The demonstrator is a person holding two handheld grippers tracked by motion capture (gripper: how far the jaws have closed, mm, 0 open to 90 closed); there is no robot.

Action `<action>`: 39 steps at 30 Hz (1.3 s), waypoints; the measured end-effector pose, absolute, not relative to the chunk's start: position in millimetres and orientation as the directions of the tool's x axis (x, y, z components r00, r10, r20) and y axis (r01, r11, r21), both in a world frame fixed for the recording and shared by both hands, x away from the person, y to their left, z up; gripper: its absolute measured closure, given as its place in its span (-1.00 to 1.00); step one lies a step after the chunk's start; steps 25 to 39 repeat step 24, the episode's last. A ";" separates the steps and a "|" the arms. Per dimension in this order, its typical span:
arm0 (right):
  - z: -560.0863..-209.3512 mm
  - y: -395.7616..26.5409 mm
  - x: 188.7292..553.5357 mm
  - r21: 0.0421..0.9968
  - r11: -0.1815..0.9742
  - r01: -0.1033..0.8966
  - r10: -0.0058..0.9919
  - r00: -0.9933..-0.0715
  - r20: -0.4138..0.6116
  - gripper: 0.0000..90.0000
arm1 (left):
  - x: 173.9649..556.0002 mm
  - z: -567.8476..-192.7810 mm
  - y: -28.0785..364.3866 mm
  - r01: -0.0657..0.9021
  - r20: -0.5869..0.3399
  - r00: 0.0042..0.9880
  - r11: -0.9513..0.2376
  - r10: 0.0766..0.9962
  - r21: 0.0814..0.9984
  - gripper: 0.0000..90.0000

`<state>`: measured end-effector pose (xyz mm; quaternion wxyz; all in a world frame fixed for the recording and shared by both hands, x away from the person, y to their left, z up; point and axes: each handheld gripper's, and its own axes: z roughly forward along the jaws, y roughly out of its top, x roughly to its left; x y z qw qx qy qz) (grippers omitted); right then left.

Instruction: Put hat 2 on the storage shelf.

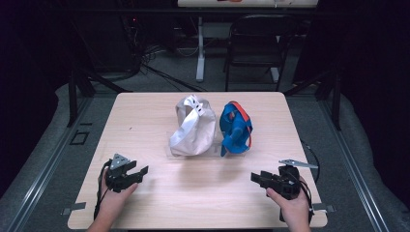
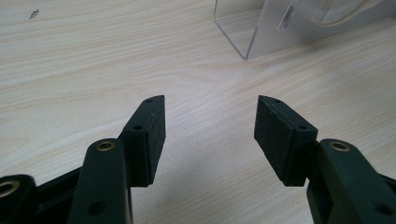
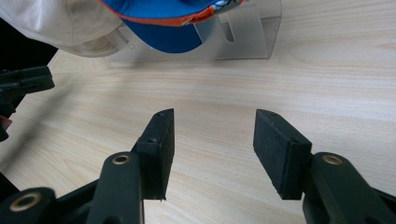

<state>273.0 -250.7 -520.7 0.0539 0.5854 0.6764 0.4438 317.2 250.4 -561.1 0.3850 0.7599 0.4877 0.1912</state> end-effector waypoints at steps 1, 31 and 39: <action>-524.1 -249.9 272.3 0.669 -0.077 0.740 0.840 -0.312 0.443 0.08 | 317.1 -561.1 250.2 0.593 -0.085 0.451 -0.227 0.889 0.772 -0.02; -546.6 -248.9 270.3 0.716 -0.052 0.696 0.837 -0.360 0.411 0.14 | 316.9 -562.4 248.7 0.584 -0.084 0.462 -0.231 0.883 0.778 -0.03; -546.6 -248.9 270.3 0.716 -0.052 0.696 0.837 -0.360 0.411 0.14 | 316.9 -562.4 248.7 0.584 -0.084 0.462 -0.231 0.883 0.778 -0.03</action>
